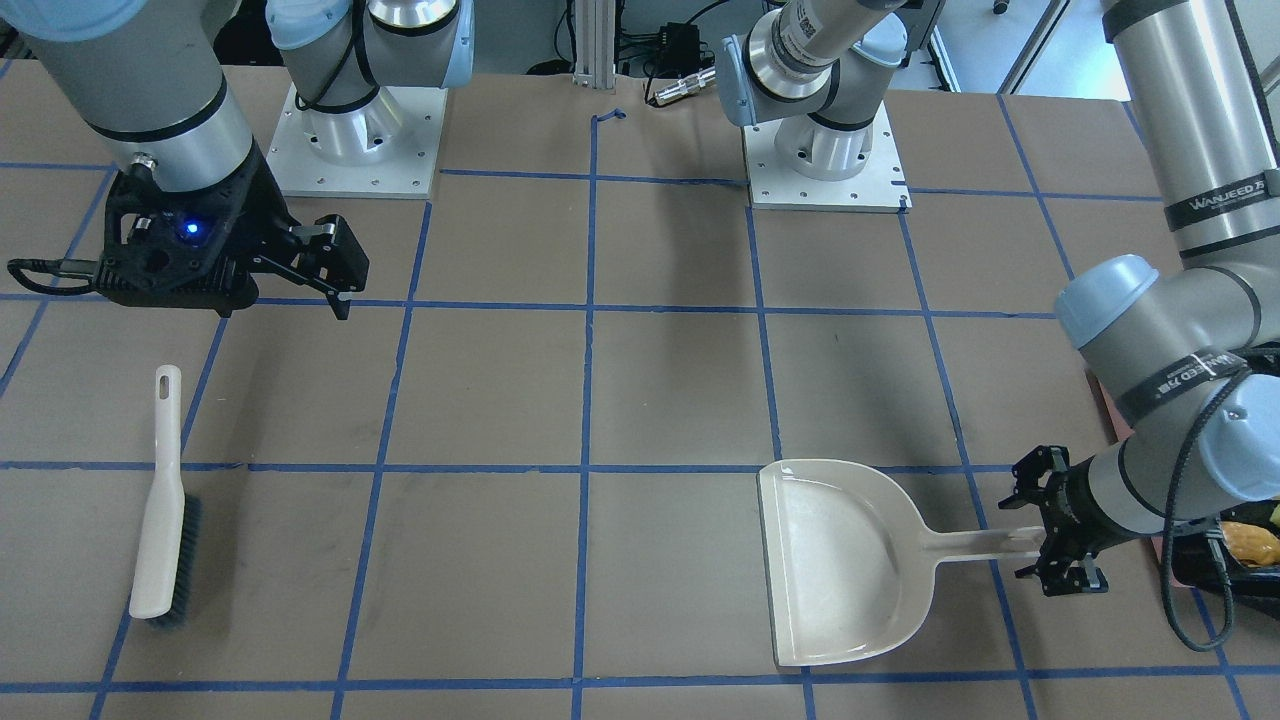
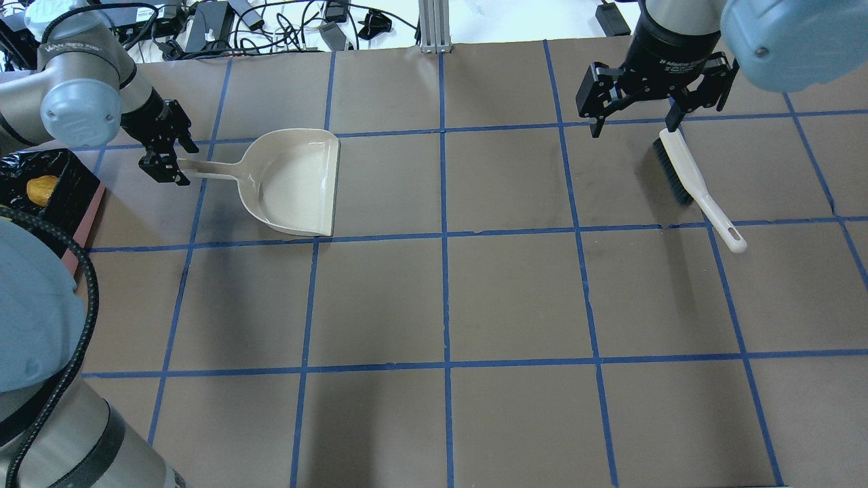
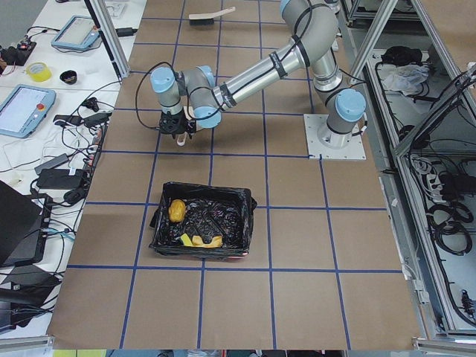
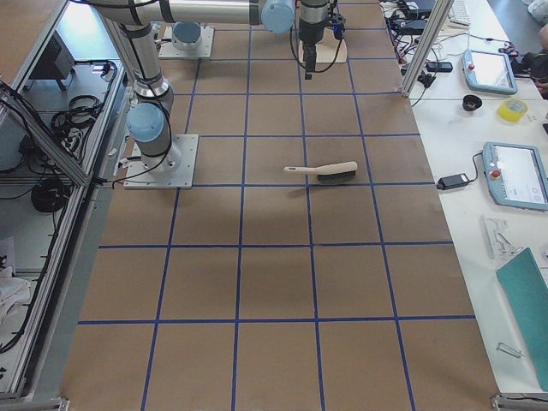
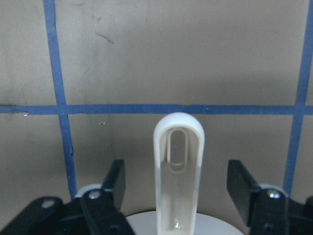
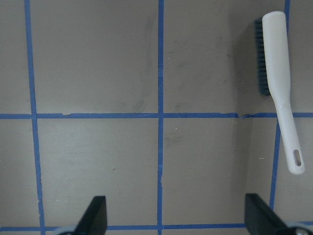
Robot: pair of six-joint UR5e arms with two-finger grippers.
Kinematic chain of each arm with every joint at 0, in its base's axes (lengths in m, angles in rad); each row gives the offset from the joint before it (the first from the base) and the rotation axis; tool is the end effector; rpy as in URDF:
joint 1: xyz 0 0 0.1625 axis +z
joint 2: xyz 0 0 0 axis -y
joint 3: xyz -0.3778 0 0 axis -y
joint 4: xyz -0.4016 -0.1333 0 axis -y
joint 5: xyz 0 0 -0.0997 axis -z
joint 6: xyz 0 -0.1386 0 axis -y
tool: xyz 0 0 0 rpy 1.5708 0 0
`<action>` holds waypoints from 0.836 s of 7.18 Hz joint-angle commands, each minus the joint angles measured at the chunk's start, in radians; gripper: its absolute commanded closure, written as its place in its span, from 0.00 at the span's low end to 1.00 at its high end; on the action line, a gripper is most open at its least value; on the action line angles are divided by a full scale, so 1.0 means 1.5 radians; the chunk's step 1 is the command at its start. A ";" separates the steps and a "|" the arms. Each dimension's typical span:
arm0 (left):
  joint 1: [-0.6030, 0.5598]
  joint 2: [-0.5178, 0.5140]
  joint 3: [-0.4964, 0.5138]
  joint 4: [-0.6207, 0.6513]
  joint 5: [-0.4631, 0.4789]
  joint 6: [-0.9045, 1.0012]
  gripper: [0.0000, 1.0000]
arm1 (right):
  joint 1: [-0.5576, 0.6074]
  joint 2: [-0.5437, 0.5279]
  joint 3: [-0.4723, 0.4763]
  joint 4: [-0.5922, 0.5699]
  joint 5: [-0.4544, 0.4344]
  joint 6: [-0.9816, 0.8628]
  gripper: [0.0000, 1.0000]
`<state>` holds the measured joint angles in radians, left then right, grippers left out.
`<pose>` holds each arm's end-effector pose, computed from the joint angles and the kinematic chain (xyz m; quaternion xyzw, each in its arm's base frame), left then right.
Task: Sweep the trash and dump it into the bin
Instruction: 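Release the dustpan with left gripper while right gripper releases the brush and rises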
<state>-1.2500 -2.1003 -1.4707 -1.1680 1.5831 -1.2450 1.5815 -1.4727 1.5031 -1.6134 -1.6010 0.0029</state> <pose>0.0807 -0.6602 0.1802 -0.7052 0.7089 0.0092 0.0114 0.1349 -0.5384 0.3890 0.0038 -0.9999 0.0062 0.0151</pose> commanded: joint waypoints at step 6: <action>0.013 0.142 0.088 -0.043 -0.009 0.087 0.09 | 0.000 -0.003 0.002 0.006 -0.002 -0.001 0.00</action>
<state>-1.2196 -1.9273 -1.3383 -1.2313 1.5782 -1.1371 1.5815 -1.4772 1.5059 -1.6085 -1.6034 0.0016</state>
